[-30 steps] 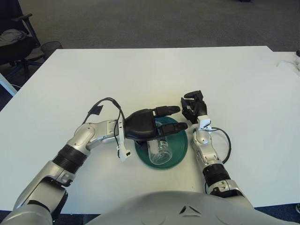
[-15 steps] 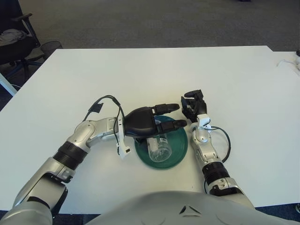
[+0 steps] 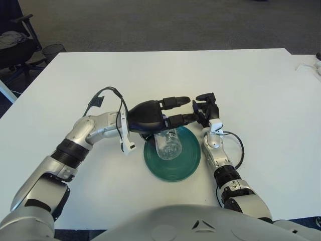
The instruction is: Put the bottle into the plate.
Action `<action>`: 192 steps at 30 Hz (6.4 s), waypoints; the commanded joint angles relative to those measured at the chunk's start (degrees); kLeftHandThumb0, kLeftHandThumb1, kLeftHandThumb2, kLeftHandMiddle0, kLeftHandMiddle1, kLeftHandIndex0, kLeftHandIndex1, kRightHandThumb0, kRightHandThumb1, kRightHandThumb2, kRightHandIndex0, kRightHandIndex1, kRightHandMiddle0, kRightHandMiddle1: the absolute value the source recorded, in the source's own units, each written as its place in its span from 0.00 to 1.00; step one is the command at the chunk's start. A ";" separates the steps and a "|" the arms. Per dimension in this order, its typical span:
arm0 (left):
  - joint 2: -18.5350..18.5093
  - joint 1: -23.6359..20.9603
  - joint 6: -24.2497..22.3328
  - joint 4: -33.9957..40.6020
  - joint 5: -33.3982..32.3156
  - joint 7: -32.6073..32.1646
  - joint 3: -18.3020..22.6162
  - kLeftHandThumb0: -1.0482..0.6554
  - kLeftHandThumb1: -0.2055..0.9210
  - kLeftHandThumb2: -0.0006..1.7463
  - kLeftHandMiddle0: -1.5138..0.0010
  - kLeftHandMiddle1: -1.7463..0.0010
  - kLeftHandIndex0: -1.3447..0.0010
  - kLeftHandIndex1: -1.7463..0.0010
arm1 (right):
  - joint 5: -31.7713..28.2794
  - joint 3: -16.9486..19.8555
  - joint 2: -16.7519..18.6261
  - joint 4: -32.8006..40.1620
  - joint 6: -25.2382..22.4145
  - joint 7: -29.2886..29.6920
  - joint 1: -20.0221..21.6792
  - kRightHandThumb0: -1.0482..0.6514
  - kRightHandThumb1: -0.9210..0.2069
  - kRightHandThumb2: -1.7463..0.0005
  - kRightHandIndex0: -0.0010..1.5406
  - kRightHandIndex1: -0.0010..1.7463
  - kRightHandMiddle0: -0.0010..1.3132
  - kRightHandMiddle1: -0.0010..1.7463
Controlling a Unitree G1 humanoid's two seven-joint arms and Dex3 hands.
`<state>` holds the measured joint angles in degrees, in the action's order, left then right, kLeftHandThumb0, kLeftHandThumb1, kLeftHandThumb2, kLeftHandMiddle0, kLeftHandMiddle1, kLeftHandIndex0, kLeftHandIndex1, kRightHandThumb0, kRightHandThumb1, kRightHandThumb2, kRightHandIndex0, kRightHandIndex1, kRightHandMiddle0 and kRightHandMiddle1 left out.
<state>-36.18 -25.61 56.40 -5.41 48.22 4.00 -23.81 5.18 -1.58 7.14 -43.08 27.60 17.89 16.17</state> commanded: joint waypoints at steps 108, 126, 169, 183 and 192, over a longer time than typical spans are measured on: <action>1.31 -7.37 -15.53 14.26 4.61 36.49 -7.95 0.00 1.00 0.58 1.00 1.00 1.00 1.00 | 4.80 -3.30 1.62 -0.86 -6.88 6.58 -8.91 0.41 0.00 0.71 0.19 0.69 0.15 1.00; 0.07 -14.57 2.41 3.51 8.92 19.28 -9.13 0.00 1.00 0.49 1.00 1.00 1.00 1.00 | 4.60 -3.02 1.90 -2.35 -6.88 8.07 -8.38 0.26 0.16 0.59 0.20 0.66 0.02 0.76; -2.13 -9.83 3.35 3.39 19.66 -3.71 -7.61 0.20 0.96 0.23 0.92 0.99 1.00 0.93 | 4.51 -4.30 2.43 -1.57 -7.17 5.33 -7.99 0.34 0.28 0.49 0.17 0.56 0.04 0.85; 1.73 3.77 -17.85 4.61 -24.92 19.70 -11.39 0.22 0.98 0.31 0.93 1.00 1.00 0.98 | 4.62 -6.18 3.10 6.23 -11.03 4.87 -11.63 0.35 0.28 0.47 0.17 0.61 0.02 0.89; -0.29 -9.61 -23.28 16.52 -24.93 -2.70 -10.52 0.20 1.00 0.41 0.97 1.00 1.00 1.00 | 5.44 -6.95 2.62 6.60 -12.57 4.67 -11.75 0.38 0.31 0.44 0.17 0.65 0.00 0.91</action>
<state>-33.96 -26.07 47.91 2.25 43.62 10.77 -33.13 10.56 -7.48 6.61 -33.80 22.70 22.93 12.43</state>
